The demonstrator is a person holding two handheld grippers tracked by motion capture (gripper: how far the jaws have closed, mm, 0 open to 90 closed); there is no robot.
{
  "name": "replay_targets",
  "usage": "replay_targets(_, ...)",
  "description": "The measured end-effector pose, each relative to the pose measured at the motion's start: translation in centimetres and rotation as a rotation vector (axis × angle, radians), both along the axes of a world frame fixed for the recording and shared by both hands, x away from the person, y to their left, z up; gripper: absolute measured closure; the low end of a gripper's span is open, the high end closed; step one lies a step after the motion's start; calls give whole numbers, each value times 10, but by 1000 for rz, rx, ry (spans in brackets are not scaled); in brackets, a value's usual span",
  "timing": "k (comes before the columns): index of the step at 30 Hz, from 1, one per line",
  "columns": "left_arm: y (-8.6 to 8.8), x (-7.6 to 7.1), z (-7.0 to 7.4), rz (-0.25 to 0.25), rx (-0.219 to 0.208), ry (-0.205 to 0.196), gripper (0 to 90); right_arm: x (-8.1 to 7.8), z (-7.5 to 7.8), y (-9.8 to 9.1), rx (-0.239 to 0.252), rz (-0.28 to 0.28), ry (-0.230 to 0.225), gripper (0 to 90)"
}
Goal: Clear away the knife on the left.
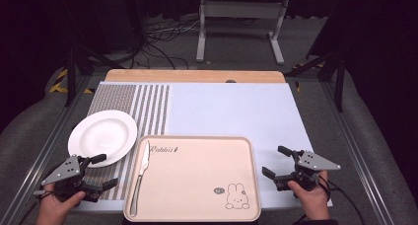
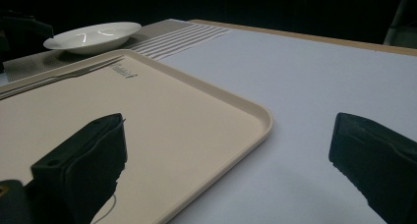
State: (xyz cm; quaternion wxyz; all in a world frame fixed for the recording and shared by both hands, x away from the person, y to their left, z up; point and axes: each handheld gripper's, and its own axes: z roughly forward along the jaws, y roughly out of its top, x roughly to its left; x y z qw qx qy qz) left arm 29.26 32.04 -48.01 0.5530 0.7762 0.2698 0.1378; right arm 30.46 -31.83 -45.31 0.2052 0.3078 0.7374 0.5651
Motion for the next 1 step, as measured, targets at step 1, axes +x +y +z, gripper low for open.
replay_targets(1, 0, 0, 0, 4, -1, 0, 50, 0, 0, 0, 0, -1, 1, 16)
